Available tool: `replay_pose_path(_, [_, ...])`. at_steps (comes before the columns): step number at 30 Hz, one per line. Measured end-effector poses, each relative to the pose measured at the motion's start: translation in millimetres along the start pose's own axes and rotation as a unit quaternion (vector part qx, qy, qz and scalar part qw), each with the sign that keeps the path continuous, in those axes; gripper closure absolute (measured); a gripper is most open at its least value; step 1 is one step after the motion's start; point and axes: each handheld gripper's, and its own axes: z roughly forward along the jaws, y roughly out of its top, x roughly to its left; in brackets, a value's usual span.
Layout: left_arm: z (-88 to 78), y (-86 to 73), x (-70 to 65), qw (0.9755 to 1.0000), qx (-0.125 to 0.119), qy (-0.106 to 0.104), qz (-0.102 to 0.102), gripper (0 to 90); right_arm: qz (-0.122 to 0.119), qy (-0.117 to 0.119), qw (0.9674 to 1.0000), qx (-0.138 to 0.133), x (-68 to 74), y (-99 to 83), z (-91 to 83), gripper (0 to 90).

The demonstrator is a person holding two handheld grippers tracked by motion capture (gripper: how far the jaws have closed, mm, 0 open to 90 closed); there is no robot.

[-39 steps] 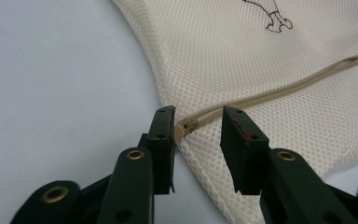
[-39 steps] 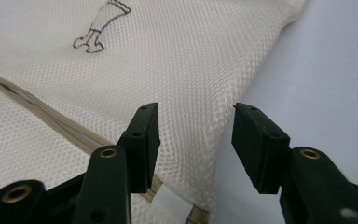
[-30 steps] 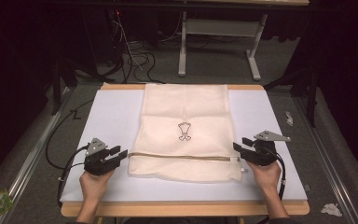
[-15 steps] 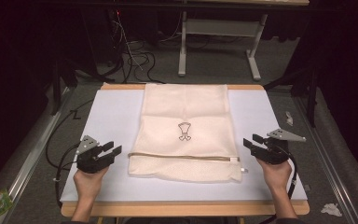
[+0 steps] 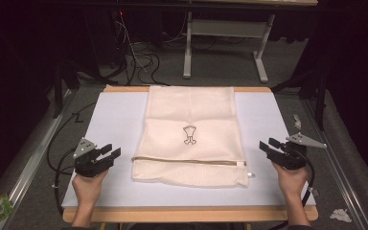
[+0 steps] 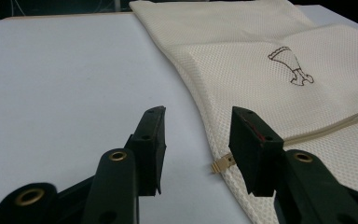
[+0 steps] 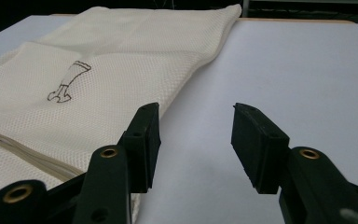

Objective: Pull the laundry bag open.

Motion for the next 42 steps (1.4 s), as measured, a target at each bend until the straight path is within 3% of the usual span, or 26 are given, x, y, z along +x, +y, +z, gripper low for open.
replay_pose_path(6, [0.7, -1.7, 4.5, 1.0000, 0.001, 0.005, -0.008, 55.6, 0.014, -0.006, 0.9999, -0.007, -8.9, -4.6, -4.3, 52.9])
replay_pose_path(14, [0.2, -4.7, 4.2, 0.9999, -0.001, 0.016, -0.003, 54.4, 0.024, -0.009, 0.9997, -0.008, -16.4, -11.2, -6.5, 52.8])
replay_pose_path(24, [1.8, -11.6, 10.8, 0.9997, -0.004, 0.016, -0.020, 53.4, 0.041, -0.022, 0.9989, 0.003, -26.2, -24.3, -4.5, 52.3])
replay_pose_path(25, [3.5, -13.3, 11.4, 0.9996, -0.001, 0.016, -0.022, 53.3, 0.024, -0.038, 0.9989, 0.010, -25.4, -25.7, -3.5, 51.7])
replay_pose_path(29, [7.6, -14.9, 11.3, 0.9996, 0.004, 0.017, -0.024, 52.9, 0.016, -0.044, 0.9988, 0.012, -24.7, -27.2, -2.3, 51.5])
replay_pose_path(42, [17.7, -19.8, 13.4, 0.9991, 0.015, 0.026, -0.030, 52.6, 0.026, -0.041, 0.9985, 0.025, -28.2, -36.8, 6.7, 50.7])
